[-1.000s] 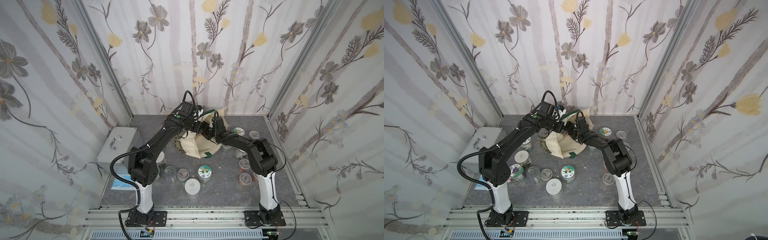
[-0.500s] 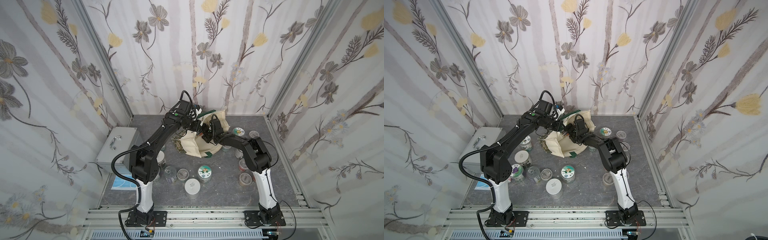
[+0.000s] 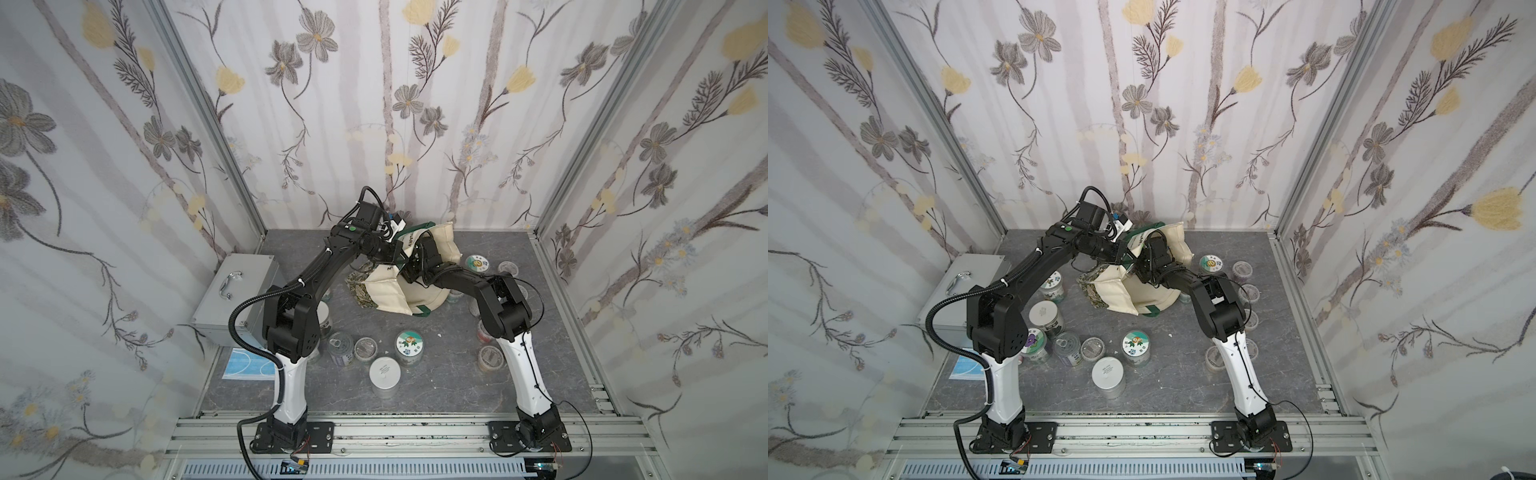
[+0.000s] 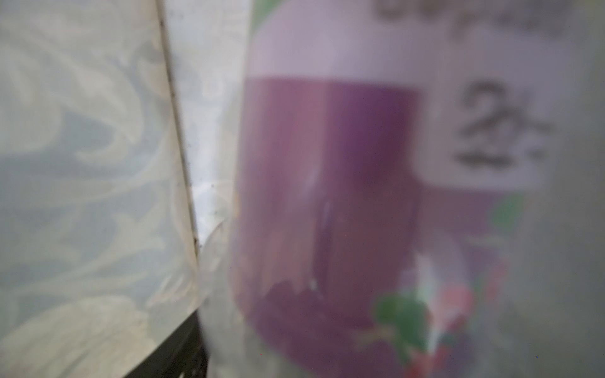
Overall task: Take out the seed jars from the canvas bag
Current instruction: Pick up the seed jar from the canvas bag.
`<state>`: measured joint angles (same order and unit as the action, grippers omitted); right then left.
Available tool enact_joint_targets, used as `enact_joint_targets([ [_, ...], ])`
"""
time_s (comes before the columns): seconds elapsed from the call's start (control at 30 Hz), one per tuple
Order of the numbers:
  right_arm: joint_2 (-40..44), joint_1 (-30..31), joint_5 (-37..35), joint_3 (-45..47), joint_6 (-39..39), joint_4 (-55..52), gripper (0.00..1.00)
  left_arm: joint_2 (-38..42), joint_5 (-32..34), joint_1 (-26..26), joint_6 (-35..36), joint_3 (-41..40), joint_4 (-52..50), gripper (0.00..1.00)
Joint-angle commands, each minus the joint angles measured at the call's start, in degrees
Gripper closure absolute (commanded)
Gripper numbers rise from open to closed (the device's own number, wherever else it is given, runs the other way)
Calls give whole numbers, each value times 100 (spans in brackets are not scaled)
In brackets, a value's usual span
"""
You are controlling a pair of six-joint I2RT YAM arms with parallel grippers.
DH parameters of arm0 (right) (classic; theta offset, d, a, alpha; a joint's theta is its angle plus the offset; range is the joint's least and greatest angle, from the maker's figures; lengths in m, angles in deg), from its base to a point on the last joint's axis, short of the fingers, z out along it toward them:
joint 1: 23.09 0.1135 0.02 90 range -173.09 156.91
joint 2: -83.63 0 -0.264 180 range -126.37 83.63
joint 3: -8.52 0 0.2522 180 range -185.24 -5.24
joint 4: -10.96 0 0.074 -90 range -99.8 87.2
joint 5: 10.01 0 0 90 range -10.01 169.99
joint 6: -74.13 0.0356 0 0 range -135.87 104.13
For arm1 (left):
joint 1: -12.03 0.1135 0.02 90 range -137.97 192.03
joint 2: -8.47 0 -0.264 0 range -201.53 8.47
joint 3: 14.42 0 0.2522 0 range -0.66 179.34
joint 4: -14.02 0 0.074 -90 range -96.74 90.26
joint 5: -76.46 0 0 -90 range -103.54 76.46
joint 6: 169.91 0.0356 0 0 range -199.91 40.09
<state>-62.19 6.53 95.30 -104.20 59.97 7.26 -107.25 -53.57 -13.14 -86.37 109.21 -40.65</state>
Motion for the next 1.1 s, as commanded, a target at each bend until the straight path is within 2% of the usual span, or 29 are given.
enact_joint_targets([
  [0.0, -37, 5, 22, -49, 103, -4, 31, 4, -635, 20, -146, 40, 101, 100],
  [0.17, 140, -9, -32, 71, -110, 11, 44, 67, -640, 82, -146, -6, 127, 100],
  [0.5, 1395, -3, -257, 1027, -954, 1057, 50, 264, 126, 264, -89, -424, 263, 100],
  [0.63, 2073, 19, -453, 1469, -1533, 928, 50, 322, 440, 410, -158, -512, 302, 100],
  [0.73, 2694, 63, -664, 2112, -1928, 944, 50, 328, 569, 529, -338, -476, 356, 100],
  [0.87, 3683, 187, -1007, 3176, -2415, 1156, 50, 187, 301, 683, -739, -421, 515, 100],
  [1.07, 5295, 618, -1869, 4505, -3372, 1134, 50, 105, 524, 739, -865, -452, 408, 100],
])
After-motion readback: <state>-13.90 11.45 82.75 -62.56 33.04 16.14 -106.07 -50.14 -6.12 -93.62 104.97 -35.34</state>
